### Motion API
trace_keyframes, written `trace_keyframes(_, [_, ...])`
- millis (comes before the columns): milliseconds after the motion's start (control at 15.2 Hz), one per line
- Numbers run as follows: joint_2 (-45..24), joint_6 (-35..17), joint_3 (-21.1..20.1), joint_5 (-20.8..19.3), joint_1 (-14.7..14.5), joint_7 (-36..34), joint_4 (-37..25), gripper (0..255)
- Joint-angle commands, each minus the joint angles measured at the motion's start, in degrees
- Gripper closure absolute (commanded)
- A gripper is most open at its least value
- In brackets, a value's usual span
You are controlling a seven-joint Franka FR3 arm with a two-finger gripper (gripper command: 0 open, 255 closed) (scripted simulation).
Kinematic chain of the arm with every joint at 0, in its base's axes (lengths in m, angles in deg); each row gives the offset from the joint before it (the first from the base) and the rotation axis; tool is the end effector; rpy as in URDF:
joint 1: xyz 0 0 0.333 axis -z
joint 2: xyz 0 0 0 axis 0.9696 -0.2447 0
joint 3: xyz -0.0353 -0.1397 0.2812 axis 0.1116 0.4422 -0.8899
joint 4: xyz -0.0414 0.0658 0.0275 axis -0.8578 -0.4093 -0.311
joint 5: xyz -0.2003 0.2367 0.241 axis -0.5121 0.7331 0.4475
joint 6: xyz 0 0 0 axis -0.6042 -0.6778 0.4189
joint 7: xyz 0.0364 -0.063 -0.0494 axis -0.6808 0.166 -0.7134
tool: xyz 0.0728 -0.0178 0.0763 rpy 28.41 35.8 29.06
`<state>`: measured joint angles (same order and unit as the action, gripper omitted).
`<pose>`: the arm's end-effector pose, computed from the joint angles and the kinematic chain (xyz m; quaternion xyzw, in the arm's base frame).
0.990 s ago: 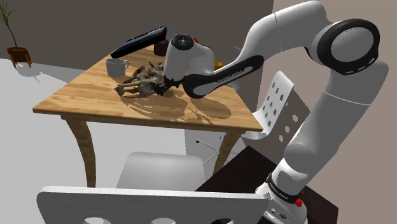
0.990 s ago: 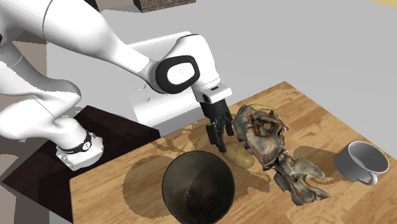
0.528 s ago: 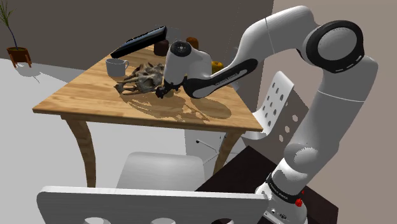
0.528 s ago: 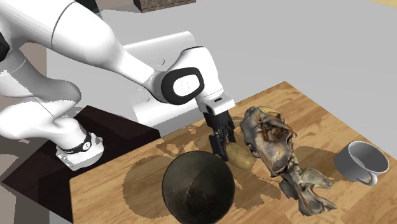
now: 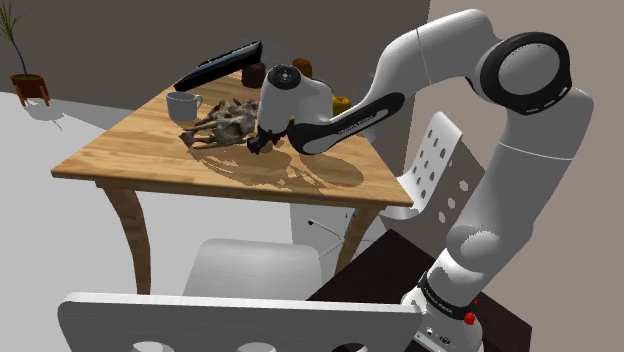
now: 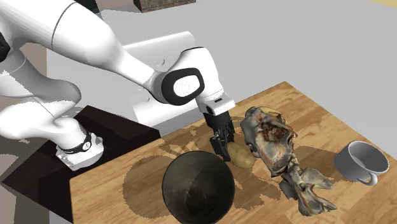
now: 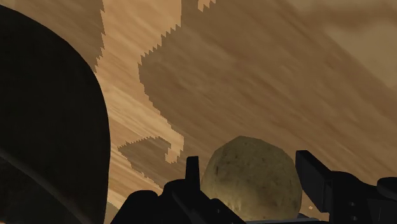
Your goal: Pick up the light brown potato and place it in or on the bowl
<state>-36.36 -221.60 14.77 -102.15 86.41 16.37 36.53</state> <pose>0.5668 0.1724 0.3839 0.9490 0.0130 0.2634 0.1726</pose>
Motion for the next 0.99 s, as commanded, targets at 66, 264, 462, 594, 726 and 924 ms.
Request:
trace_keyframes(66, [0.0,0.0,0.0,0.0,0.0,0.0,0.0,255])
trace_keyframes(264, [0.0,0.0,0.0,0.0,0.0,0.0,0.0,255])
trace_keyframes(462, [0.5,0.3,-0.2,0.8,0.1,0.8,-0.2,255])
trace_keyframes(594, [1.4,0.9,-0.4,2.4,0.3,2.3,-0.5,255])
trace_keyframes(726, [2.2,1.6,-0.7,3.9,0.5,3.8,-0.9,255])
trace_keyframes(924, [3.5,2.6,-1.0,6.1,0.7,6.0,-1.6,255])
